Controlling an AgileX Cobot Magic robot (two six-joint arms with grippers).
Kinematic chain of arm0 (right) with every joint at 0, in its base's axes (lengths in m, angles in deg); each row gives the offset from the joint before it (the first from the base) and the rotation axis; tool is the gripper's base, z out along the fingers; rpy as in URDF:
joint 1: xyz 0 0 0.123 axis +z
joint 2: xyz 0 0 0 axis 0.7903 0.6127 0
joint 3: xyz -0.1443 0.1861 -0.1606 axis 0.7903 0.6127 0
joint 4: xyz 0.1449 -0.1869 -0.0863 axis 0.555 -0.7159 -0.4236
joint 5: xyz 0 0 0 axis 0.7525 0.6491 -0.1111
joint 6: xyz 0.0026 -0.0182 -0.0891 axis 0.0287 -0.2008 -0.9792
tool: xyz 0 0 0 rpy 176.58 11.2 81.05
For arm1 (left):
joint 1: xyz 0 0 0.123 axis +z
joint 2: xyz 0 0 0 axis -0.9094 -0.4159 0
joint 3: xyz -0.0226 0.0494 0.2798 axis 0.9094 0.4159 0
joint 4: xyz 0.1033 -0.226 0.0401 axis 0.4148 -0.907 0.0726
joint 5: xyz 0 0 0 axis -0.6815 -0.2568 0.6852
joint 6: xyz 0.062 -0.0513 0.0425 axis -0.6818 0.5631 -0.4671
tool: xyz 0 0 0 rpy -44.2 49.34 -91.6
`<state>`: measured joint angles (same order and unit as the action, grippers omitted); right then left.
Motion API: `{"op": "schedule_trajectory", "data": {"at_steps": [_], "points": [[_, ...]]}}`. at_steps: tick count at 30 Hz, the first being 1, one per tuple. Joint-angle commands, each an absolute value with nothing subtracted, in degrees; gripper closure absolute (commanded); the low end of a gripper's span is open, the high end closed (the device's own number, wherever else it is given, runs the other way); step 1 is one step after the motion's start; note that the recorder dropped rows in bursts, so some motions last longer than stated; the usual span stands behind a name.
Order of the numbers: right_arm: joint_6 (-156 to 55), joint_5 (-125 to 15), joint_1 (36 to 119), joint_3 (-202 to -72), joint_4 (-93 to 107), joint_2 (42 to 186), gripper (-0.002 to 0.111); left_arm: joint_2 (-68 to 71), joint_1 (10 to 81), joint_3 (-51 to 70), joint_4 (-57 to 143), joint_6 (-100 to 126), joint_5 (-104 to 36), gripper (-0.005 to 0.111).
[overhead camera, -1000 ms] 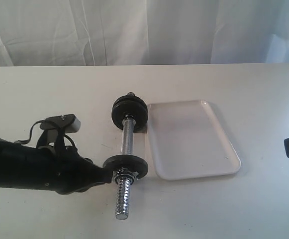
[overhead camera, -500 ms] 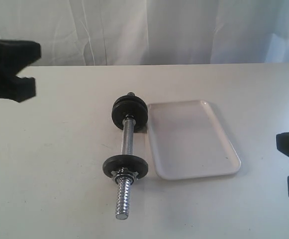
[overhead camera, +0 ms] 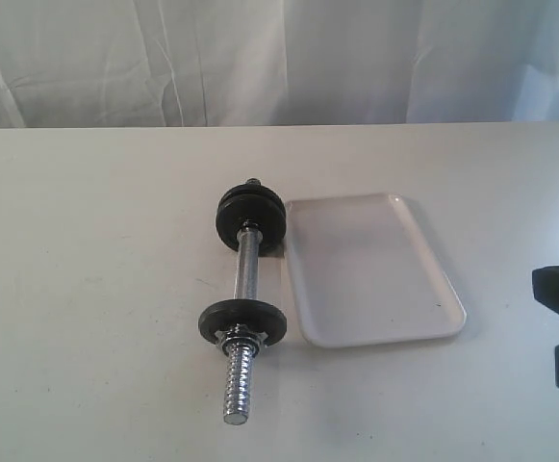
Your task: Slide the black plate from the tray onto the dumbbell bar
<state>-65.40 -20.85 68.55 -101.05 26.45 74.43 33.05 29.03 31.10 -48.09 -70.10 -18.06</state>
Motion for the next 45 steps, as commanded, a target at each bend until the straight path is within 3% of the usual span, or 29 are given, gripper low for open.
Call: {"op": "schedule_trajectory", "data": {"at_steps": [1, 9, 23, 45], "points": [[-65.3, -21.9, 68.1, -99.8, 26.3, 73.3, 0.108, 33.5, 28.8, 30.9, -48.6, -70.2, -18.2, 0.107], [-62.5, -49.1, 68.1, -83.5, 20.7, 62.4, 0.108, 33.5, 28.8, 30.9, -48.6, -70.2, -17.3, 0.107], [-49.2, -39.1, 58.8, -74.3, 9.8, 42.1, 0.108, 33.5, 28.8, 30.9, -48.6, -70.2, -17.3, 0.107], [-49.1, -35.6, 58.4, -72.1, 9.9, 42.1, 0.108, 33.5, 28.8, 30.9, -48.6, -70.2, -17.3, 0.107]]}}
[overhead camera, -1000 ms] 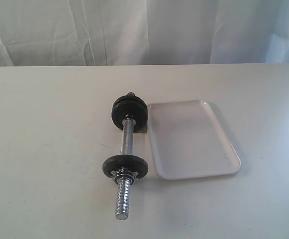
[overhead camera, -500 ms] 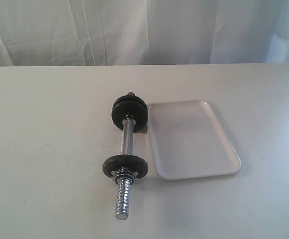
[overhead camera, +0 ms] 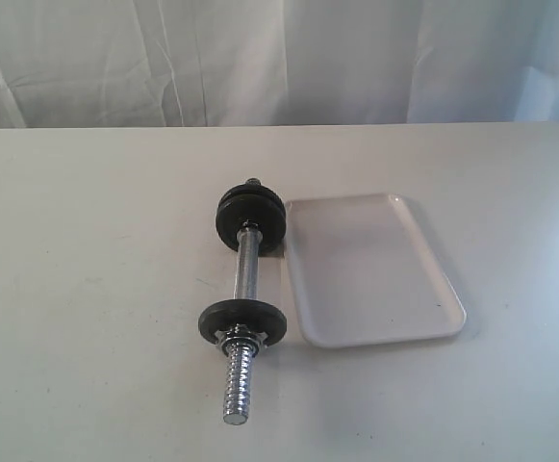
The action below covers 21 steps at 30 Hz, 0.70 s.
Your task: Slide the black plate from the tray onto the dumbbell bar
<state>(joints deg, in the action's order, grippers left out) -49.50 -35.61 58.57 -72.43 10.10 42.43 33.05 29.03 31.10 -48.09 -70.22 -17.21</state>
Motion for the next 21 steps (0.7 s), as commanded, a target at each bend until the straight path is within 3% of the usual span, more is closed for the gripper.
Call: {"op": "schedule_trajectory", "data": {"at_steps": [1, 21], "points": [[-49.1, -35.6, 58.4, -72.1, 9.9, 42.1, 0.108, 33.5, 28.8, 30.9, -48.6, -70.2, -17.3, 0.107], [-49.1, -35.6, 58.4, -72.1, 9.9, 42.1, 0.108, 33.7, 28.8, 31.1, -50.3, -71.8, -14.4, 0.107]]}}
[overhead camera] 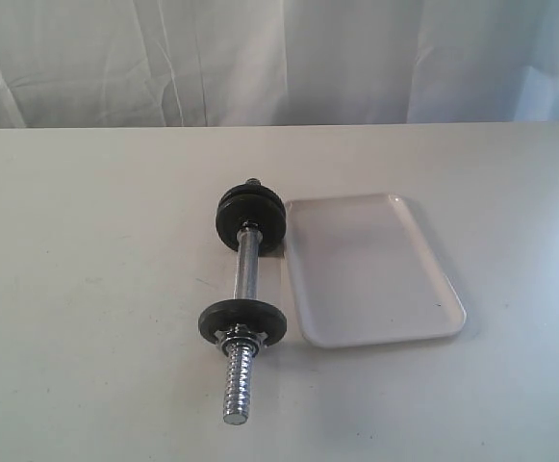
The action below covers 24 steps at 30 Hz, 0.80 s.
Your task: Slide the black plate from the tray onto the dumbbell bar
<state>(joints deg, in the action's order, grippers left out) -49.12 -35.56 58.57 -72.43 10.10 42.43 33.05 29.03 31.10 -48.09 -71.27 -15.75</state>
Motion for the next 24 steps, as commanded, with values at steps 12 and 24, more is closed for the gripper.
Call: {"op": "schedule_trajectory", "data": {"at_steps": [12, 24], "points": [[-49.1, -35.6, 58.4, -72.1, 9.9, 42.1, 0.108, 32.8, 28.8, 41.3, -15.6, -36.4, -36.7, 0.107], [-49.1, -35.6, 58.4, -72.1, 9.9, 42.1, 0.108, 41.0, 39.9, 50.5, 9.2, -4.4, -44.2, 0.107]]}}
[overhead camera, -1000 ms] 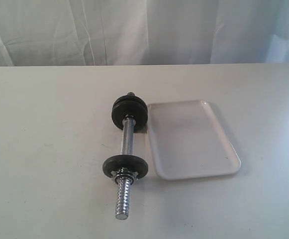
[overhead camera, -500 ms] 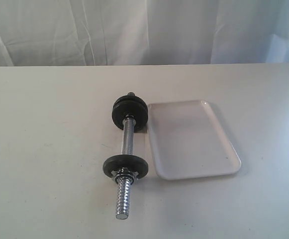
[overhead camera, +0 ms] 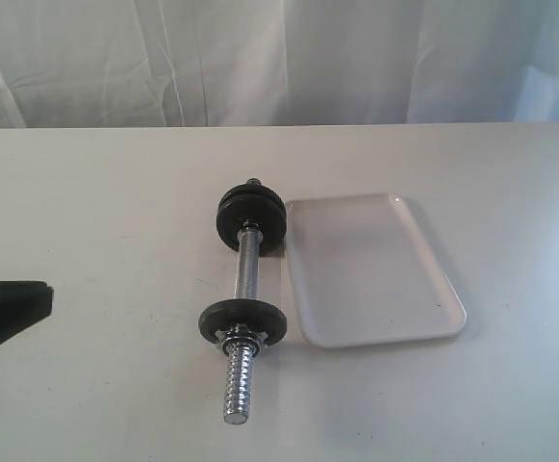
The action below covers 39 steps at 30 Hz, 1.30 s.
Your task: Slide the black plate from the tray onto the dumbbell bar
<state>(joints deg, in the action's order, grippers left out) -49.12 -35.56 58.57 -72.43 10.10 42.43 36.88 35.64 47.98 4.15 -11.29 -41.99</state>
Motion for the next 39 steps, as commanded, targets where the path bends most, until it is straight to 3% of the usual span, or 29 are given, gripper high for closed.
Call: {"op": "schedule_trajectory", "data": {"at_steps": [1, 9, 14, 39], "points": [[-49.1, -35.6, 58.4, -72.1, 9.9, 42.1, 0.108, 42.3, 41.4, 51.2, 11.1, -2.4, -44.7, 0.107], [-49.1, -35.6, 58.4, -72.1, 9.9, 42.1, 0.108, 52.9, 51.8, 58.4, 31.3, 22.1, -47.6, 0.107], [-49.1, -35.6, 58.4, -72.1, 9.9, 42.1, 0.108, 58.3, 55.3, 62.1, 33.6, 25.7, -49.1, 0.107], [-49.1, -35.6, 58.4, -72.1, 9.9, 42.1, 0.108, 64.5, 56.2, 70.4, 33.6, 23.8, -52.3, 0.107]]}}
